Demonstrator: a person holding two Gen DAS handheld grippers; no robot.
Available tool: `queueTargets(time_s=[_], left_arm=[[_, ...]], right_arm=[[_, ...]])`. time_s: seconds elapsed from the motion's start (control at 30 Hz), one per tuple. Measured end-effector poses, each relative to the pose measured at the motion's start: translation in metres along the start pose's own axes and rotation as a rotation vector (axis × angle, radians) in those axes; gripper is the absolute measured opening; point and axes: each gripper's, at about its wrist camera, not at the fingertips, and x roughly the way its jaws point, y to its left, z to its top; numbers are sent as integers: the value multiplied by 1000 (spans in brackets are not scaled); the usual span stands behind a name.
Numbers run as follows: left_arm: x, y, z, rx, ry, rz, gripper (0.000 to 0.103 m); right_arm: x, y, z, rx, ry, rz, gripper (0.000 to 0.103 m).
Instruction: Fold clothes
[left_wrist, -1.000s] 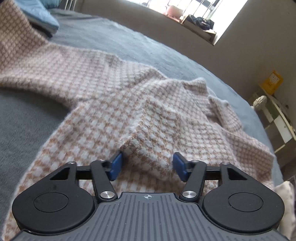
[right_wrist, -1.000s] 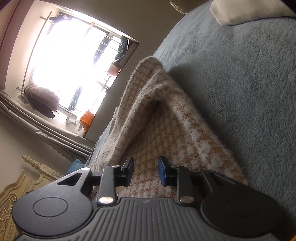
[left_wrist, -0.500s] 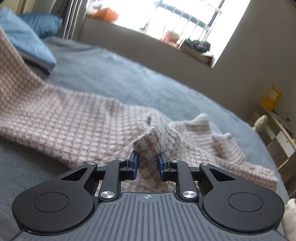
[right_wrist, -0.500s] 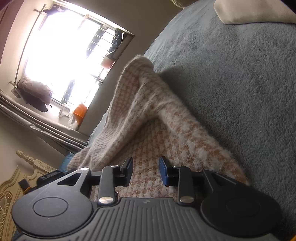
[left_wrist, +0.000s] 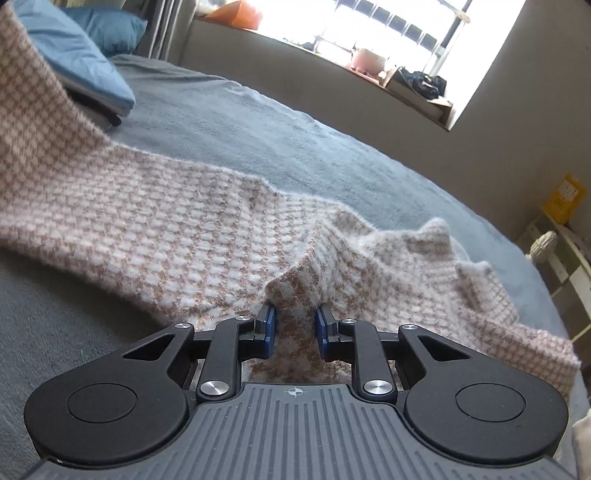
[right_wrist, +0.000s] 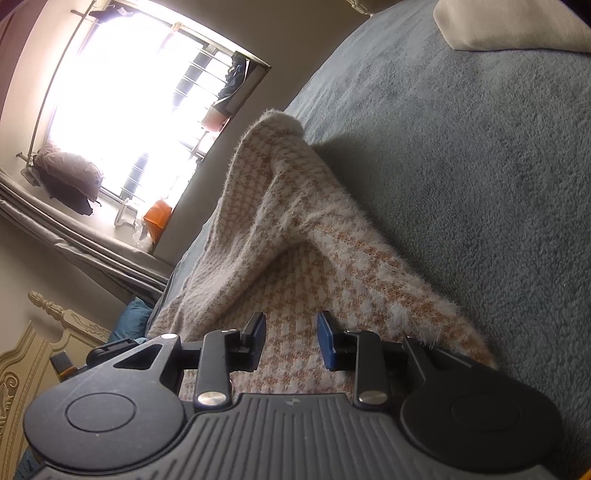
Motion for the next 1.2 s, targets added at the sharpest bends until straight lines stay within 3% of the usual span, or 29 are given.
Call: queueTargets(time_s=[0.17,0.3,0.43,0.6,0.67,0.77,0.93,1.07,1.2], left_arm=[[2,1,-4,35,7,18,24],[-7,4,-3,27,16,18,33],[-27,10,-4,26,0,46,36],[-58,-3,0,118,-71,43,36],[-61,-34,5,224,-52,-27,38],[-63,-88,12,392,-4,-157,55],[-50,-196,5,618,105,-351,78],[-24,-274,-24,785,134,-356,82],[7,-334,-55,912,172,-326,82]], right_arm=[[0,0,0,0,2,1,32],[-2,6,4,-11,28,-13,33],[-10,21,14,-22,59,-12,45],[-29,52,46,-157,-45,-25,45],[-30,64,62,-249,-92,-78,45],[-11,69,81,-351,-103,-165,45],[31,46,99,-284,-52,-157,45],[52,31,95,-230,-7,-125,45],[57,37,84,-277,-11,-99,45]])
